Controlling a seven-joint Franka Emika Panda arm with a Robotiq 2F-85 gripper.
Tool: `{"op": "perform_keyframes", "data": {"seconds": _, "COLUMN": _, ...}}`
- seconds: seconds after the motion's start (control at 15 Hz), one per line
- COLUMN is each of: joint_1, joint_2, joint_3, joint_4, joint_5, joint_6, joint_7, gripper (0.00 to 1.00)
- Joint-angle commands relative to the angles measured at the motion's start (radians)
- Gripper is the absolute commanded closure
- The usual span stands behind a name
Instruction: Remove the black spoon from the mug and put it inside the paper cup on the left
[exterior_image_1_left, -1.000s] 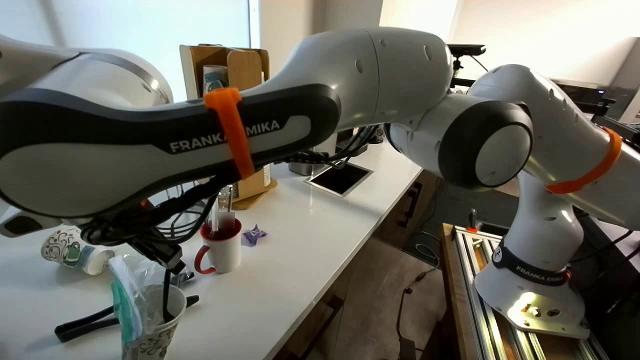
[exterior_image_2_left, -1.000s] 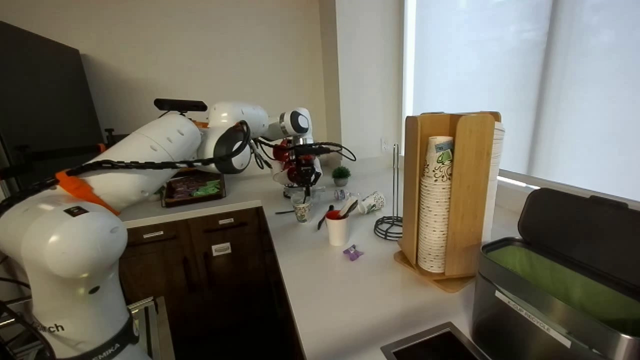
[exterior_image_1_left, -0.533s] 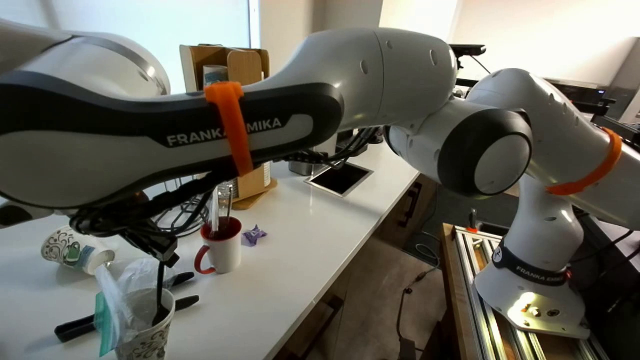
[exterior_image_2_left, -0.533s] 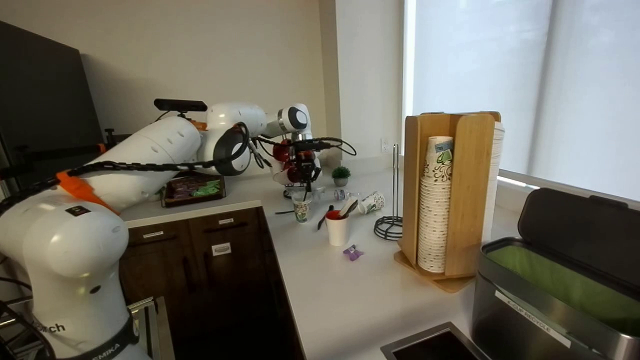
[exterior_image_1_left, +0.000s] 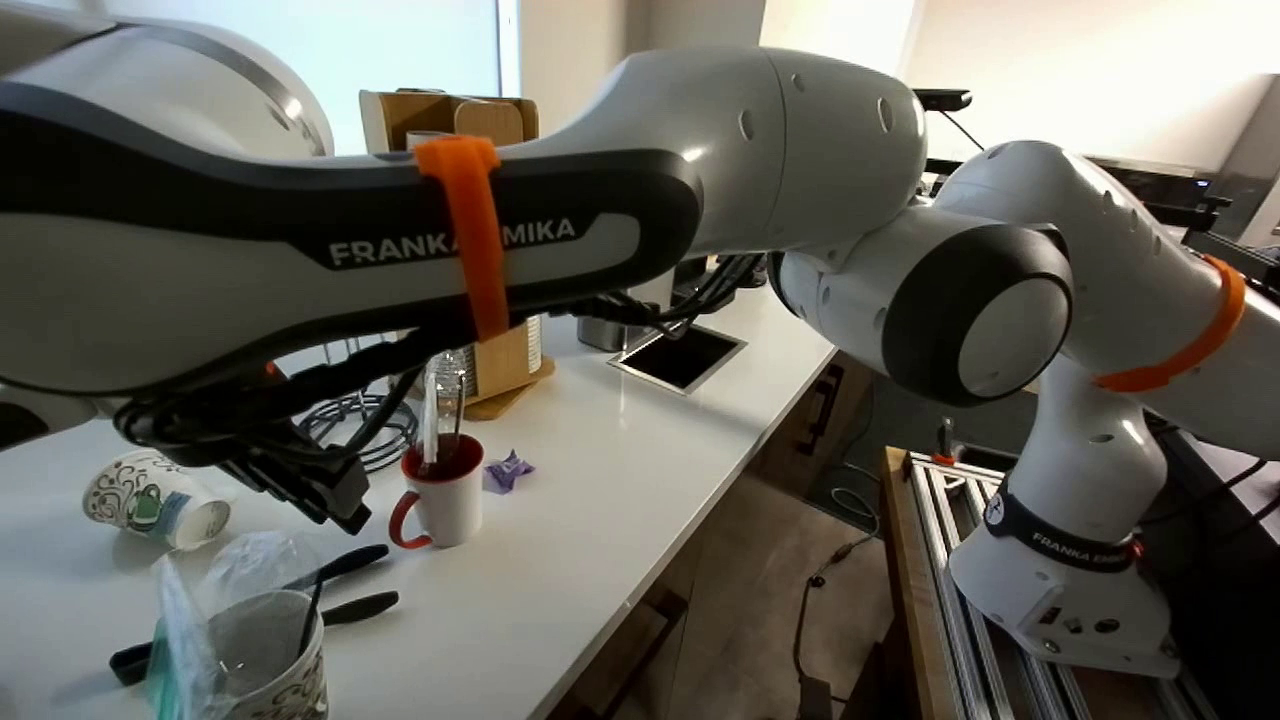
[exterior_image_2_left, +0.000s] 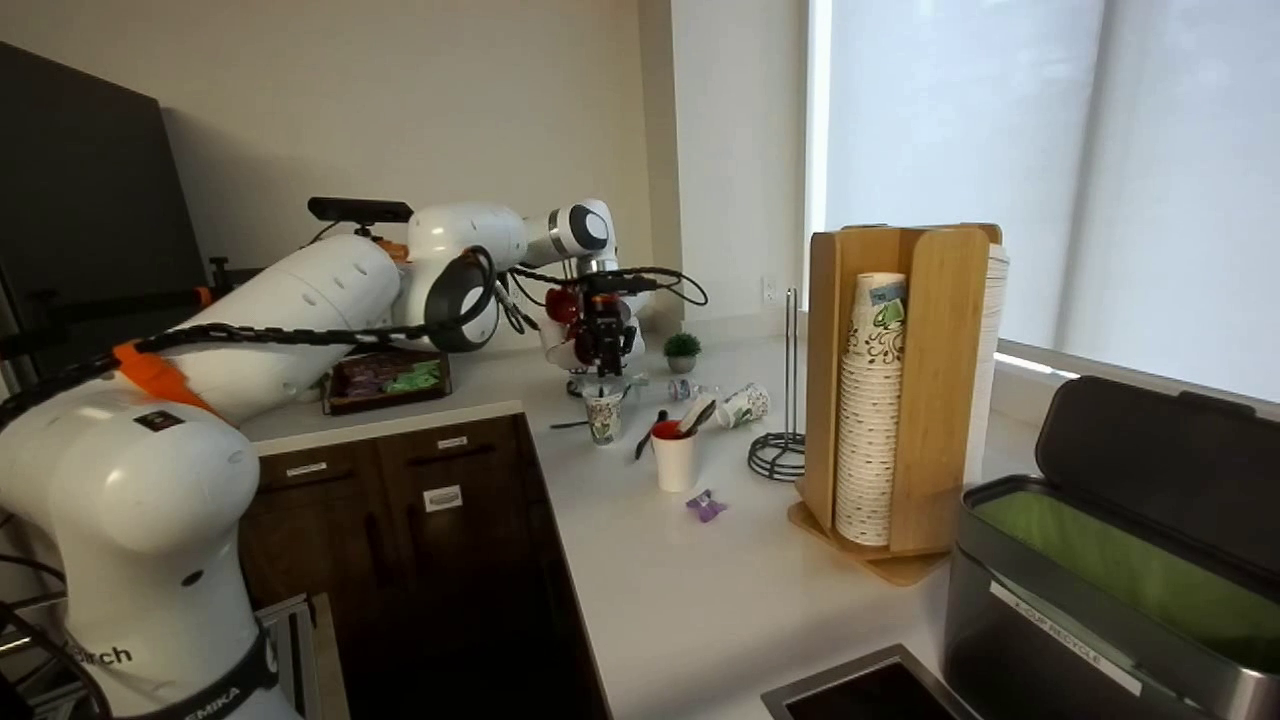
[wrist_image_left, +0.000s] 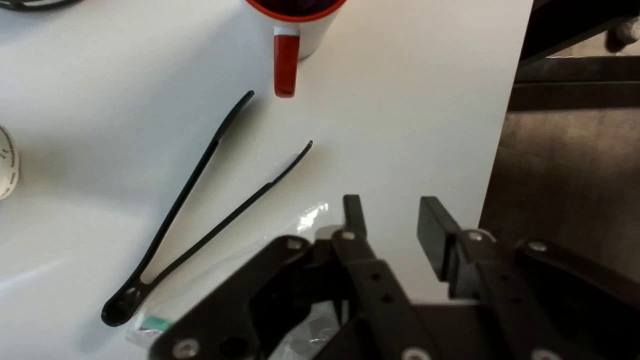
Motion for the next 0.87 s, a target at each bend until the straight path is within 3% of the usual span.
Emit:
{"op": "perform_keyframes", "data": {"seconds": 0.0, "joint_1": 0.01, "joint_2": 0.032, "joint_3": -0.012, "joint_4": 0.084, "joint_5": 0.008, "joint_6": -0.047, "joint_7": -0.044, "gripper": 0.31}}
{"op": "perform_keyframes", "data": {"seconds": 0.13, "joint_1": 0.003, "joint_2": 0.011, "joint_3": -0.019, "joint_4": 0.085, "joint_5": 0.012, "joint_6": -0.037, "joint_7": -0.025, "gripper": 0.16}}
{"op": "perform_keyframes", "data": {"seconds": 0.2, "joint_1": -0.013, "joint_2": -0.049, "joint_3": -0.022, "joint_4": 0.011, "joint_5": 0.027, "joint_6": -0.004, "joint_7": 0.039, "gripper": 0.09}}
{"op": "perform_keyframes", "data": {"seconds": 0.33, "joint_1": -0.045, "joint_2": -0.069, "joint_3": -0.023, "joint_4": 0.017, "joint_5": 0.058, "joint_6": -0.027, "joint_7": 0.139, "gripper": 0.0}}
{"op": "perform_keyframes", "data": {"seconds": 0.6, "joint_1": -0.126, "joint_2": -0.094, "joint_3": -0.018, "joint_4": 0.013, "joint_5": 0.106, "joint_6": -0.012, "joint_7": 0.278, "gripper": 0.0}}
{"op": "perform_keyframes", "data": {"seconds": 0.67, "joint_1": -0.096, "joint_2": -0.092, "joint_3": -0.028, "joint_4": 0.005, "joint_5": 0.069, "joint_6": 0.008, "joint_7": 0.212, "gripper": 0.0}}
{"op": "perform_keyframes", "data": {"seconds": 0.8, "joint_1": -0.119, "joint_2": -0.097, "joint_3": -0.028, "joint_4": 0.004, "joint_5": 0.075, "joint_6": 0.009, "joint_7": 0.211, "gripper": 0.0}}
